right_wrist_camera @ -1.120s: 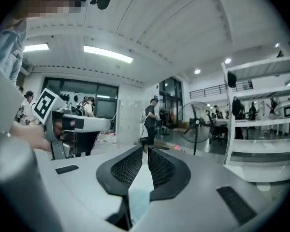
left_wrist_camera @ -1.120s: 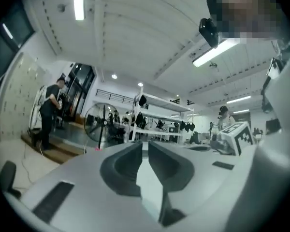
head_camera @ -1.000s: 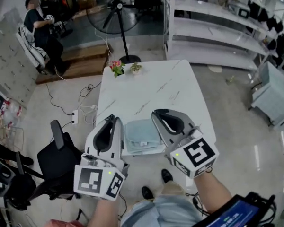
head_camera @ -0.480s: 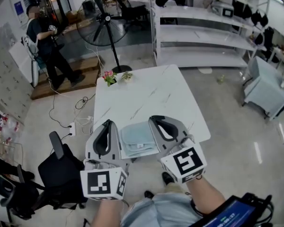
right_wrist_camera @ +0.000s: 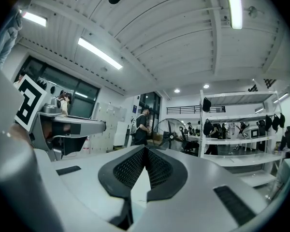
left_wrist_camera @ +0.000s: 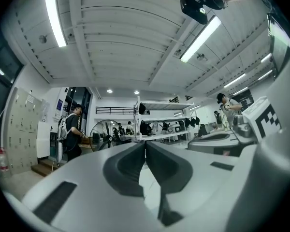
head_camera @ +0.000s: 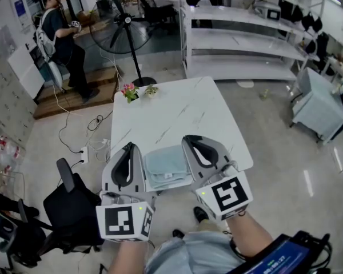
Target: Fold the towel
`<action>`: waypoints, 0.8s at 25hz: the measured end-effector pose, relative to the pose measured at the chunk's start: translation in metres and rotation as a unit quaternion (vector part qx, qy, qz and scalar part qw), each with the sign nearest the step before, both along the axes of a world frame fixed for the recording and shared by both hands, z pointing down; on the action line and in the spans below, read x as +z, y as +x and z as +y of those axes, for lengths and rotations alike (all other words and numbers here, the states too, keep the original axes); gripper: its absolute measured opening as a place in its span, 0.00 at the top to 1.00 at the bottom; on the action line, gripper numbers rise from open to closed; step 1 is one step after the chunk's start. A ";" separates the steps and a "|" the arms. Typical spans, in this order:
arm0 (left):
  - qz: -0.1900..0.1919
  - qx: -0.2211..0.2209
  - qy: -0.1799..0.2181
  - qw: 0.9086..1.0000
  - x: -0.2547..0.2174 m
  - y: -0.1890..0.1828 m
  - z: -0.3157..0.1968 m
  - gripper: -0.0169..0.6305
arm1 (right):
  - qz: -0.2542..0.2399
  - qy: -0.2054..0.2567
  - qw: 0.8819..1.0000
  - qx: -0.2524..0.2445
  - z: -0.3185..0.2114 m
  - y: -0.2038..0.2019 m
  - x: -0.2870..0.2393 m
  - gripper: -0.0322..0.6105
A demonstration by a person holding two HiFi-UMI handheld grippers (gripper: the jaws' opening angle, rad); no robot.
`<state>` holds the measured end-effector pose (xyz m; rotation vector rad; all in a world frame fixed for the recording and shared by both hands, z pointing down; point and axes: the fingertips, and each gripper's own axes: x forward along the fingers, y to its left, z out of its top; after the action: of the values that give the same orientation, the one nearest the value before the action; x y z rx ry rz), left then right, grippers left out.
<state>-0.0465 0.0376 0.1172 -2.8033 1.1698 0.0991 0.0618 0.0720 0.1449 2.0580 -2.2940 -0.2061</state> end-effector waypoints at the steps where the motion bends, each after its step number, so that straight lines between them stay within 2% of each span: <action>1: 0.000 0.001 0.000 1.000 0.001 0.000 0.000 0.96 | 0.001 0.001 1.000 0.000 -0.001 0.000 0.000 0.92; 20: 0.000 0.003 0.000 1.000 0.007 -0.004 -0.007 0.96 | 0.015 0.009 1.000 -0.002 -0.011 -0.012 -0.001 0.92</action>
<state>-0.0504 0.0303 0.1243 -2.8065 1.1611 0.0991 0.0502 0.0614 0.1441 2.0452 -2.2868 -0.2556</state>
